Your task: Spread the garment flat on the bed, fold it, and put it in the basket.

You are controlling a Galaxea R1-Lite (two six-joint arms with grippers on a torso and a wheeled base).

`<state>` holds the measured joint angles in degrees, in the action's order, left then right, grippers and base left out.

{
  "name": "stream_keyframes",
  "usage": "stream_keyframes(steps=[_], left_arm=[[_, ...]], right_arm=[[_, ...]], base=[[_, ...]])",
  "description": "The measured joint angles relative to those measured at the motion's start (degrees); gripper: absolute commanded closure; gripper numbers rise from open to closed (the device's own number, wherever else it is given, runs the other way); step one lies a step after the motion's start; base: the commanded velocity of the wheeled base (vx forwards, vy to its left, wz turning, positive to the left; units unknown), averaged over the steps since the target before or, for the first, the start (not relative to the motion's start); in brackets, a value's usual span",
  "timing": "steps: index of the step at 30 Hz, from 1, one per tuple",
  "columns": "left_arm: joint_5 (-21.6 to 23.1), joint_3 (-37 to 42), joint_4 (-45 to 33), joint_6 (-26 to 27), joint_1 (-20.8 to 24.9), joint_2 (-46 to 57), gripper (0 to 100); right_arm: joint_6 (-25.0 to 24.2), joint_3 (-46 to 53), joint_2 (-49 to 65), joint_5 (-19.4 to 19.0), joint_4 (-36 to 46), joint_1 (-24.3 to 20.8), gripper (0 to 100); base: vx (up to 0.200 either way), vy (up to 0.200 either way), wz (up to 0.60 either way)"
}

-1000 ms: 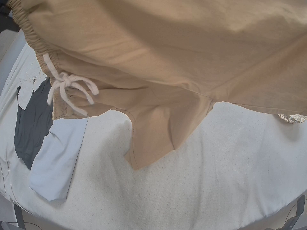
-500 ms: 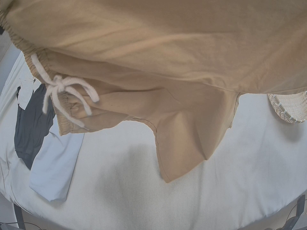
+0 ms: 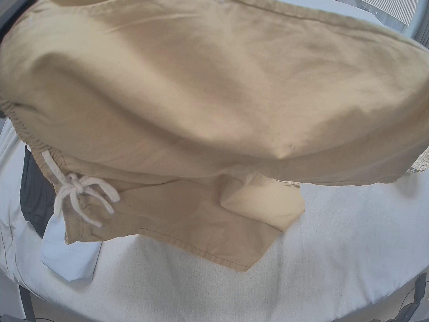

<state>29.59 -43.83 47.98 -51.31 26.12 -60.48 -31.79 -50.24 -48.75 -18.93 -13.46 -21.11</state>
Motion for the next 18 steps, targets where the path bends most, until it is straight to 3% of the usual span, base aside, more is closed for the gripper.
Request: stream_keyframes(steps=[8, 18], left_arm=[[-0.57, 1.46, 1.67, 0.27, -2.69, -2.06, 100], [-0.48, -4.85, 5.52, 0.00, -8.27, -11.72, 100]], right_arm=[[-1.21, 5.23, -0.23, -0.04, -6.70, 1.06, 100], [-1.89, 4.05, -10.78, -0.90, -17.52, 6.10, 100]], base=[[0.000, 0.000, 0.00], [0.000, 0.000, 0.00]])
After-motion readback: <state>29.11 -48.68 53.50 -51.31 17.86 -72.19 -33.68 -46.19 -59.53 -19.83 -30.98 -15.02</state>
